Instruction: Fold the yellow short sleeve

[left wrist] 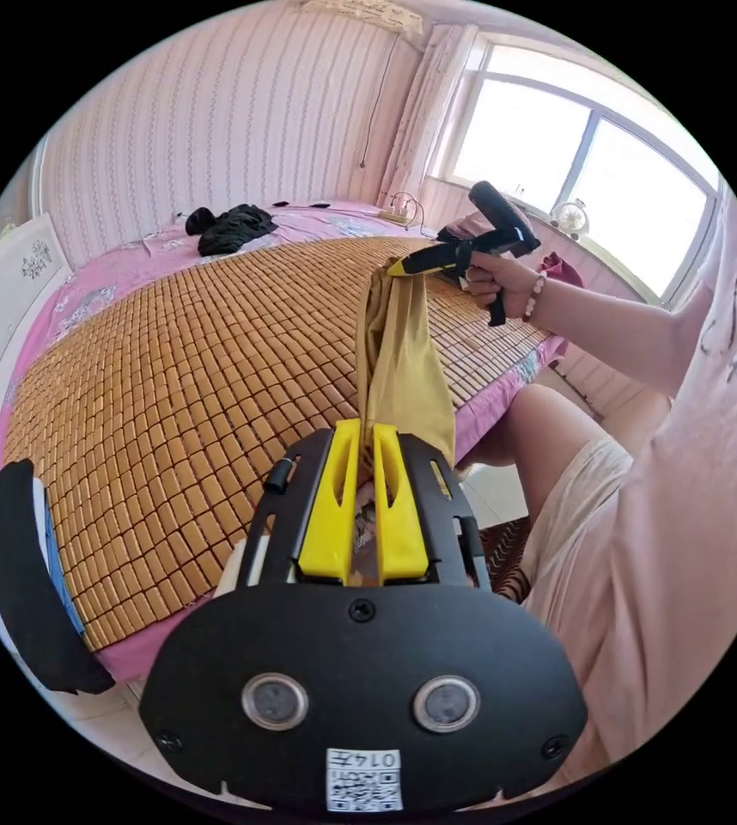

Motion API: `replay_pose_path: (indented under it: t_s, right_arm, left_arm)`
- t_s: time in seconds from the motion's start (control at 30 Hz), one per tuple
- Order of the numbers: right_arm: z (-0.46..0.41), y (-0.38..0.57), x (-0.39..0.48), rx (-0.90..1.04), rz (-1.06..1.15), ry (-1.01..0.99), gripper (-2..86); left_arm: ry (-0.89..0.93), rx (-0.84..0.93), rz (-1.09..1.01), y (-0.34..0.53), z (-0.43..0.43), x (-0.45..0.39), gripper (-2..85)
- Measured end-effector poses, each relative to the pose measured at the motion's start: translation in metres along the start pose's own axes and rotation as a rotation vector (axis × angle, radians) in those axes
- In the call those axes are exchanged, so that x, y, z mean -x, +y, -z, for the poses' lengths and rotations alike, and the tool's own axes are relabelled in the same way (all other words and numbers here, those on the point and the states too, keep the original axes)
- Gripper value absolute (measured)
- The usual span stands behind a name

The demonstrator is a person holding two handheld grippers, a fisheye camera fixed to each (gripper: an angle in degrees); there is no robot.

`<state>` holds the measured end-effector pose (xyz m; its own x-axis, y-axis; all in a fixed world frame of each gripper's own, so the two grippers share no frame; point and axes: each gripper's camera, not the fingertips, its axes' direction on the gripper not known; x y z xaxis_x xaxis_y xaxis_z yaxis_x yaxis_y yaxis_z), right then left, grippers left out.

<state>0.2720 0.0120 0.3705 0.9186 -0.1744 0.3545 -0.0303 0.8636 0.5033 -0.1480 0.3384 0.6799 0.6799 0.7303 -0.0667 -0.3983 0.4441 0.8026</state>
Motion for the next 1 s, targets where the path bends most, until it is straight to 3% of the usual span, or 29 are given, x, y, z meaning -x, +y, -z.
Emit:
replay_pose_path:
  t_s: [0.27,0.53,0.67,0.77,0.83,0.9,1.0]
  right_arm:
    - [0.047,0.002,0.109,-0.168,0.214,-0.101,1.2]
    - [-0.014,-0.076,0.246,-0.160,0.522,-0.350,1.4]
    - [-0.074,-0.132,0.337,-0.031,0.695,-0.340,2.5]
    - [-0.161,-0.180,0.400,0.065,0.653,-0.259,4.9]
    - [-0.236,-0.202,0.411,0.269,0.494,-0.168,5.7]
    - [-0.265,-0.194,0.401,0.372,0.438,-0.124,6.0]
    - [-0.258,-0.157,0.352,0.364,0.393,-0.182,5.9]
  left_arm:
    - [-0.172,-0.239,0.124,0.053,0.145,-0.027,1.3]
    - [-0.457,-0.400,0.268,0.124,0.267,-0.015,1.9]
    - [-0.656,-0.399,0.374,0.160,0.322,0.021,3.1]
    - [-0.699,-0.444,0.573,0.199,0.341,0.091,5.6]
    - [-0.723,-0.437,0.738,0.235,0.339,0.134,7.6]
    - [-0.698,-0.373,0.908,0.278,0.333,0.166,8.8]
    - [-0.611,-0.391,1.055,0.345,0.324,0.162,7.8]
